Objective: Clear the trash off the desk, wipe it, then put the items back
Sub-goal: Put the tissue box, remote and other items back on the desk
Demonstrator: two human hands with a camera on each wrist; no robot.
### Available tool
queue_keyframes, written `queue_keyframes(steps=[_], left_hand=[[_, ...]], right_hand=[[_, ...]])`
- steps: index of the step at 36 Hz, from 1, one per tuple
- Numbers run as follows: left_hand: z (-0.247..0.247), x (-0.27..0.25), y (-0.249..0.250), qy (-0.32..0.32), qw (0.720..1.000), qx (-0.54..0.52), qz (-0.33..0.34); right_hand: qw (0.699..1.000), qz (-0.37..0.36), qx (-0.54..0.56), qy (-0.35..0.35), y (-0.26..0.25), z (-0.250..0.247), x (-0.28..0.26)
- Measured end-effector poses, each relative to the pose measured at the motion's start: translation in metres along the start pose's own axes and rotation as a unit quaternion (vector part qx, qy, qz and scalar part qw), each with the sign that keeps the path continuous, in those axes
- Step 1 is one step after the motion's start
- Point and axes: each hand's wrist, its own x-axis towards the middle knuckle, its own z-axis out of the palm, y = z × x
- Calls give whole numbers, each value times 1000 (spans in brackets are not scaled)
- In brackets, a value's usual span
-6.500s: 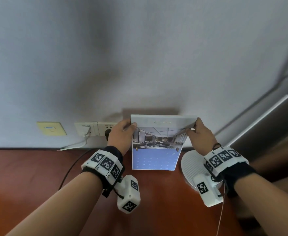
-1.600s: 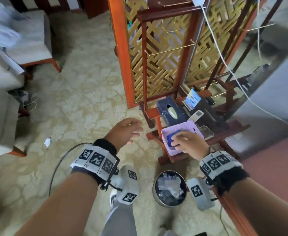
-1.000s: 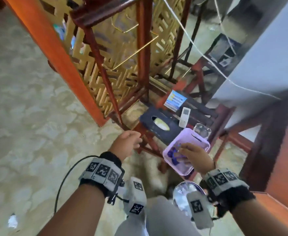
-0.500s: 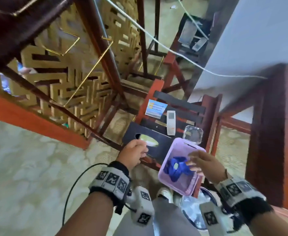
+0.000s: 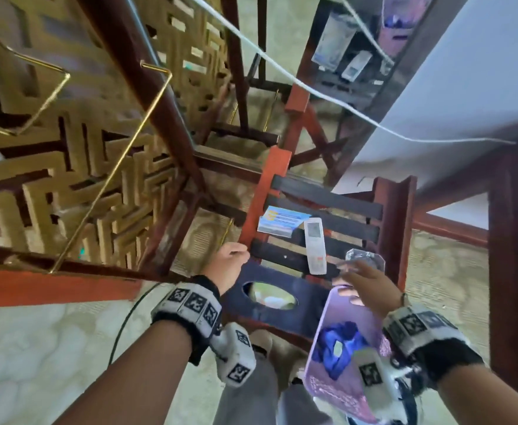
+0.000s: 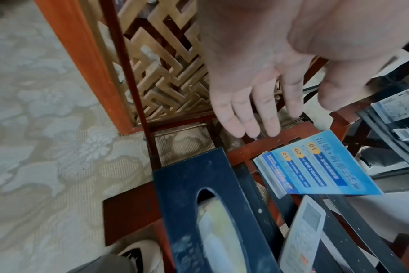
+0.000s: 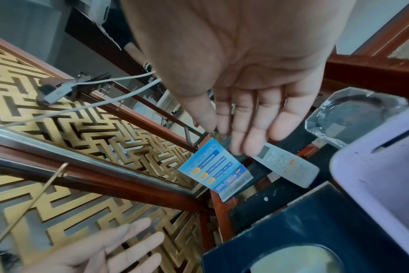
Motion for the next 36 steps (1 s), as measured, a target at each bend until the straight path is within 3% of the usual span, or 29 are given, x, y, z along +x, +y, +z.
queue_keyframes(steps=[8,16,26,32,36], left_hand=[[14,101,14,-14,997,47,67],[43,166,8,-10,965,191,180],[46,191,-3,-4,953,237,190],[46,185,3,21,968,176,180],[48,170,9,16,970,141,197]], right_hand=[[999,22,5,41,-7,25,89],[998,32,-20,59,10,25,120],[997,63,-18,39,37,23,116],[997,71,-10,34,44,15,109],[995,68,-61,47,53,0,97]])
